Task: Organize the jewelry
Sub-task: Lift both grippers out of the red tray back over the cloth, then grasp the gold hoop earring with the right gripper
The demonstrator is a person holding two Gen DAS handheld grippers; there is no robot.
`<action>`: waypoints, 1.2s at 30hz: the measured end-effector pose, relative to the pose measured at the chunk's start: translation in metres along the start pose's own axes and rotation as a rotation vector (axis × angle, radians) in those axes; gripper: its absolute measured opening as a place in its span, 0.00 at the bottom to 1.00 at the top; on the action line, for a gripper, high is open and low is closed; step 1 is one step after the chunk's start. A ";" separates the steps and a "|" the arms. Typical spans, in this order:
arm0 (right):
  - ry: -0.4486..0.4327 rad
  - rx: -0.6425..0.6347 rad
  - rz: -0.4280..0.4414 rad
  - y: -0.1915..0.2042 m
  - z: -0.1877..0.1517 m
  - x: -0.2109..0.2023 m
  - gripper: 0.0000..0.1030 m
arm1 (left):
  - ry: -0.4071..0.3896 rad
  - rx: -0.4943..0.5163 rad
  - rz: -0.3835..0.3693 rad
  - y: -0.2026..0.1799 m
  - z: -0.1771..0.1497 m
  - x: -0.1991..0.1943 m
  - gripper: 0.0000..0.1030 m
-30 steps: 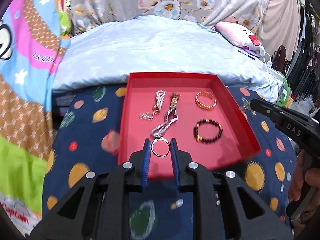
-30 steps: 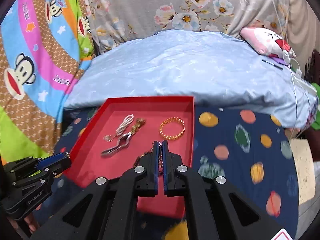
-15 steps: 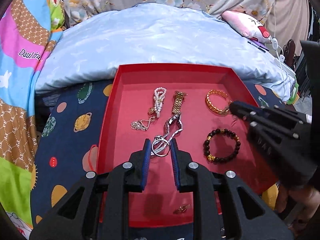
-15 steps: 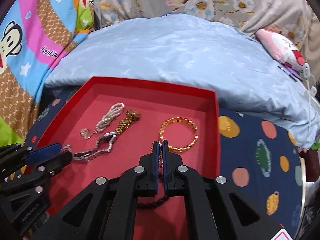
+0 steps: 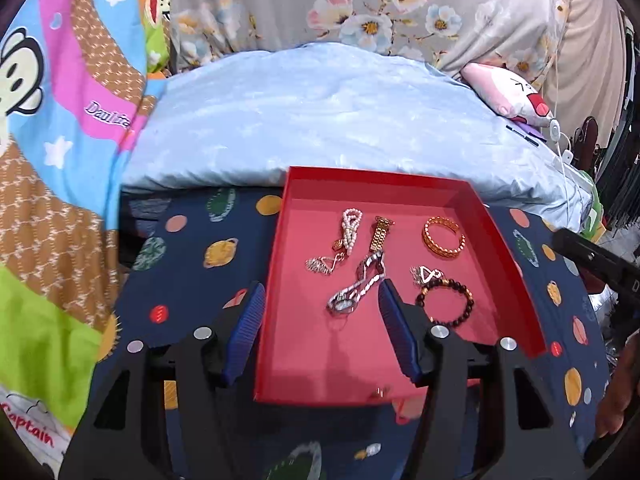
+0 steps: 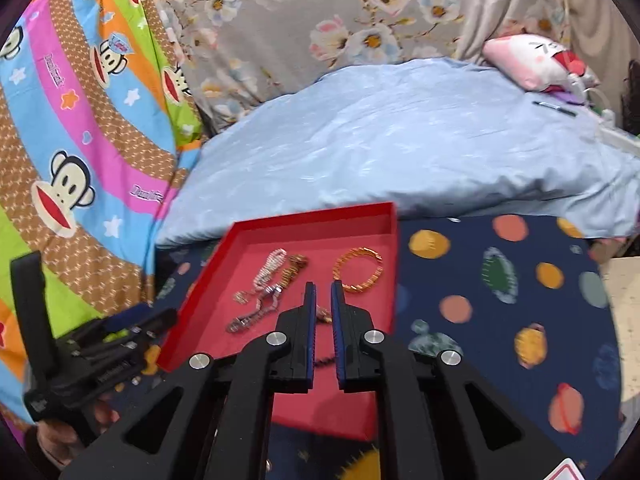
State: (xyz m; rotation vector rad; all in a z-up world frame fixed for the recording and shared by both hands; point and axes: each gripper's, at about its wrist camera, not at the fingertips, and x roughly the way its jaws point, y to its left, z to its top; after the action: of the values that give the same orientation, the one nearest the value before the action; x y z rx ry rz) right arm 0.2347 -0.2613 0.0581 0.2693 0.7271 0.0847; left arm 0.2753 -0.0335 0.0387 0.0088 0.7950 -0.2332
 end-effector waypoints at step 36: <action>0.260 -0.104 -0.049 0.061 -0.137 0.027 0.37 | 0.173 -0.072 0.050 0.042 -0.126 -0.043 0.62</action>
State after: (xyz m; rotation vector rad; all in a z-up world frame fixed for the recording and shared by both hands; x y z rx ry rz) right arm 0.1643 -0.1690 -0.0410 0.1416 0.9841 0.1126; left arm 0.1659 0.0279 -0.0225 -0.0193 0.9741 -0.1580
